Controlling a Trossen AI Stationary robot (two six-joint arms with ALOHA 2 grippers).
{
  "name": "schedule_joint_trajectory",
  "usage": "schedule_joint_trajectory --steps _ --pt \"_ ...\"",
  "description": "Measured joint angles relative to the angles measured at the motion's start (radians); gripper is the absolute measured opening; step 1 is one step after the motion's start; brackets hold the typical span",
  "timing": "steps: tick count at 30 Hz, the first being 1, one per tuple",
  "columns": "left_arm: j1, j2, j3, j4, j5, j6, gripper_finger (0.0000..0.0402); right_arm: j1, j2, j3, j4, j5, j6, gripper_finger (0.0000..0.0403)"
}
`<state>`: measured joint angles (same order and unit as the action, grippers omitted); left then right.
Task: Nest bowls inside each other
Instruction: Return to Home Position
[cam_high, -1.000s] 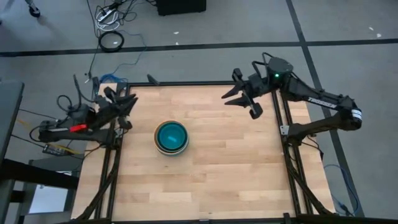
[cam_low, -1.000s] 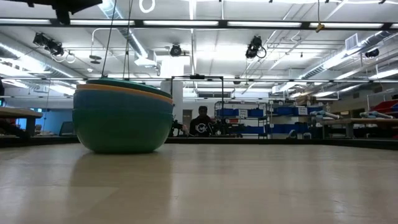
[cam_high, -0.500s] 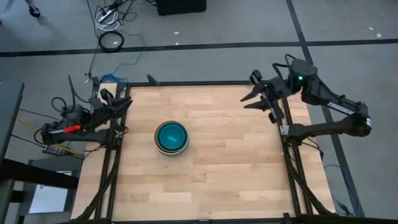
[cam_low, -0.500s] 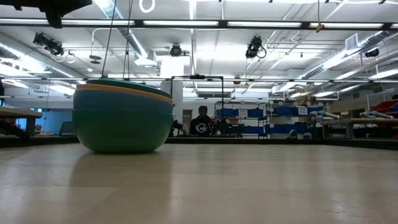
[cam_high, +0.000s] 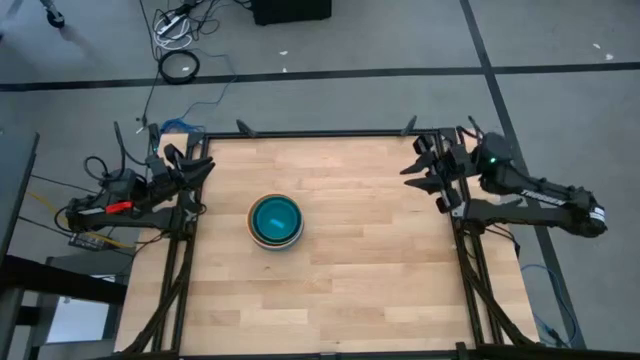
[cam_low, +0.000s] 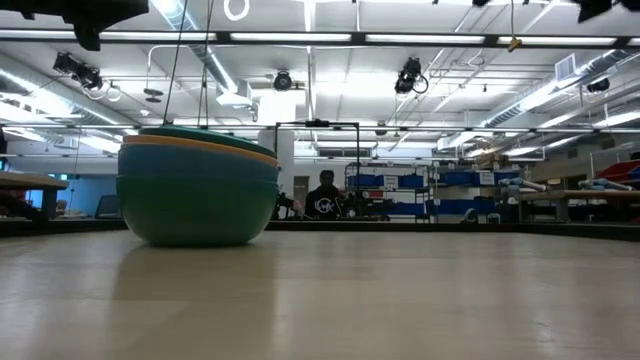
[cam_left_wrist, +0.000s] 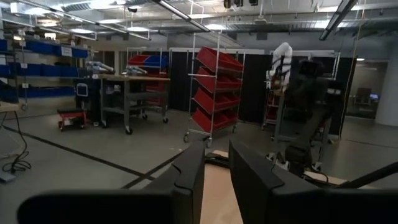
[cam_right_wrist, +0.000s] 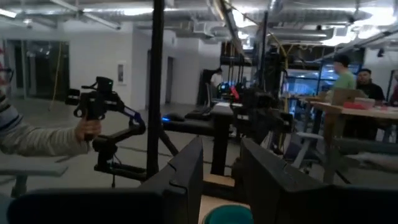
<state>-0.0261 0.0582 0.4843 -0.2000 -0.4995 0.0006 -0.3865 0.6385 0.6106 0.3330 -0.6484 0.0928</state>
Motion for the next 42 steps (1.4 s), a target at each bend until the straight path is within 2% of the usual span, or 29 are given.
schedule_joint_trajectory --steps 5,13,16,18,23,26,29,33,35,40,42 --pt "0.000 0.000 0.000 -0.010 0.000 -0.012 0.0081 -0.083 -0.021 -0.118 0.187 -0.031 0.097 0.0096" --pt "0.000 0.000 0.000 -0.010 -0.028 -0.011 0.0081 -0.301 0.032 -0.123 0.345 -0.193 0.278 0.0096" --pt "0.000 0.000 0.000 -0.011 -0.042 -0.008 0.0081 -0.305 0.106 -0.123 0.422 -0.229 0.323 0.0096" --pt "0.000 0.000 0.000 -0.013 -0.054 -0.008 0.0081 -0.257 0.167 -0.123 0.484 -0.227 0.326 0.0096" --pt "0.000 0.000 0.000 -0.016 -0.066 -0.007 0.0081 -0.053 0.333 -0.123 0.611 -0.151 0.248 0.0096" --pt "0.000 0.000 0.000 -0.017 -0.067 -0.007 0.0081 0.041 0.379 -0.123 0.628 -0.101 0.225 0.0096" --pt "0.000 0.000 0.000 -0.020 -0.068 -0.007 0.0081 0.123 0.385 -0.123 0.621 -0.095 0.261 0.0096" --pt "0.000 0.000 0.000 -0.038 -0.068 -0.006 0.0081 0.223 0.313 -0.123 0.553 -0.090 0.277 0.0096" --pt "0.000 0.000 0.000 -0.045 -0.068 -0.006 0.0081 0.265 0.252 -0.122 0.450 -0.048 0.250 0.0096" --pt "0.000 0.000 0.000 -0.042 -0.068 -0.006 0.0081 0.349 0.053 -0.122 0.046 0.190 0.151 0.0096" --pt "0.000 0.000 0.000 -0.043 -0.068 -0.006 0.0081 0.371 -0.031 -0.123 -0.056 0.254 0.133 0.0096"
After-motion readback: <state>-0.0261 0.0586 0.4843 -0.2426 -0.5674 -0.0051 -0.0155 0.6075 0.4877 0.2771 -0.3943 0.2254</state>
